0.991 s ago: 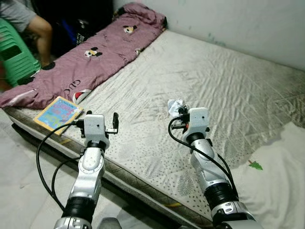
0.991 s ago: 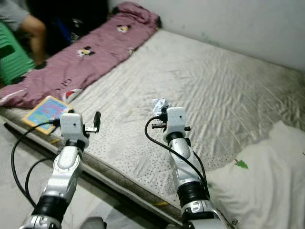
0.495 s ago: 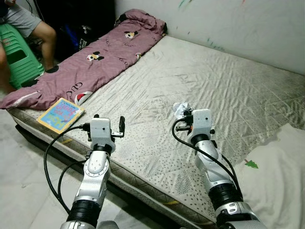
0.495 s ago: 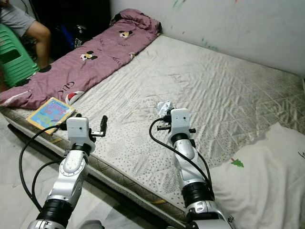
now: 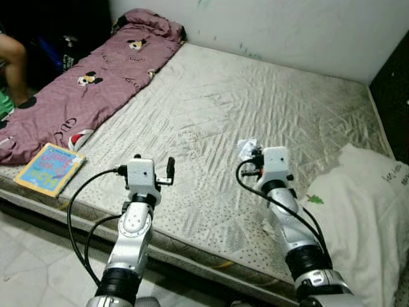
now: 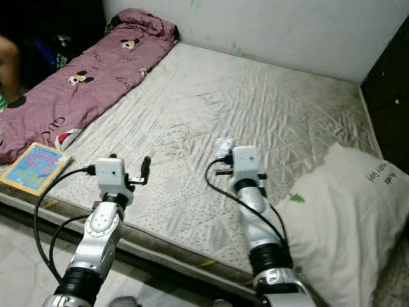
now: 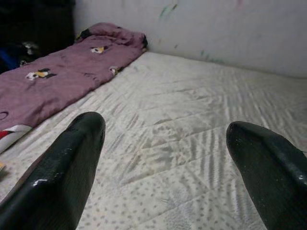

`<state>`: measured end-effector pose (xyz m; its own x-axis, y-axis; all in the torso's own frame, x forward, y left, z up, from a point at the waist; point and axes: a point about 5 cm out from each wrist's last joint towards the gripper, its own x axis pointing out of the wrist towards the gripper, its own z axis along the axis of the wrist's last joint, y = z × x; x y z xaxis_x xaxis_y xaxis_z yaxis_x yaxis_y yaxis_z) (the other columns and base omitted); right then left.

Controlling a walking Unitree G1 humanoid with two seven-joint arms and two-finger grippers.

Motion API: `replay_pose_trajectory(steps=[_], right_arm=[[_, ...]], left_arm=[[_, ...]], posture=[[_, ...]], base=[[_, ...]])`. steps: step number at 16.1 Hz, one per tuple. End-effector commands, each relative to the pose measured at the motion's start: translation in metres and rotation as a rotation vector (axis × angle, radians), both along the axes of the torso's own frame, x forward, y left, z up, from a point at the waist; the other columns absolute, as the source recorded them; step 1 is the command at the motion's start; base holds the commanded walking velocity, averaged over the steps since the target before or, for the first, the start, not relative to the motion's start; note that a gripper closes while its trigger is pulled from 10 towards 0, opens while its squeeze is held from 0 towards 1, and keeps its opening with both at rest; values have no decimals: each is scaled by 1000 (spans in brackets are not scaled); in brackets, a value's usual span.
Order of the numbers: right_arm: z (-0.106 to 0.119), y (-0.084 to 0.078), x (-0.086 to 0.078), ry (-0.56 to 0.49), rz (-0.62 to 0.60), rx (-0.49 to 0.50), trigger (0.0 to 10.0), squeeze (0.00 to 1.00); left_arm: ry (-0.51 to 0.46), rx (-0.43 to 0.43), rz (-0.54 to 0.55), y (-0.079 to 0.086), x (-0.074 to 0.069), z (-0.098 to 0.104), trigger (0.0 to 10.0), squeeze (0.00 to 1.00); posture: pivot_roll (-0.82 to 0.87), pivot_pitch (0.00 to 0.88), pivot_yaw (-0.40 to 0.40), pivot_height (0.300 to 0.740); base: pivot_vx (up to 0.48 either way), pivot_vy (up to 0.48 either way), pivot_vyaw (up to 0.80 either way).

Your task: Clean up the room

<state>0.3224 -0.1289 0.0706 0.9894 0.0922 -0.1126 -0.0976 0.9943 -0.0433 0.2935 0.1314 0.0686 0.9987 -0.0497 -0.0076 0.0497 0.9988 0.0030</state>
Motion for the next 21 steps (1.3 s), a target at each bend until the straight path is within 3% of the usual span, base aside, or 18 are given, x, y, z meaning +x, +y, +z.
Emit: replay_pose_trajectory(steps=[1,9,15,17,21], right_arm=[[3,6,3,2,21,11,10000,0],[3,6,5,8,34,3,10000,0],[1,7,4,17,47,3,10000,0],[1,8,4,17,52,5,10000,0],[-1,8,4,33,51,15,10000,0]], left_arm=[[-1,0,-2,1,1,1,10000,0],[-2,-8,10,1,3,2,10000,0],[-21,-50,20,4,3,4,10000,0],[-21,3,64,8,4,5,10000,0],[-17,-18,32,7,5,3,10000,0]], posture=[[121,0,-59,740],[119,0,-67,740],[116,0,-69,740],[115,0,-69,740],[112,0,-66,740]], base=[[0,379,0],[0,360,0],[0,0,0],[0,0,0],[0,0,-200]])
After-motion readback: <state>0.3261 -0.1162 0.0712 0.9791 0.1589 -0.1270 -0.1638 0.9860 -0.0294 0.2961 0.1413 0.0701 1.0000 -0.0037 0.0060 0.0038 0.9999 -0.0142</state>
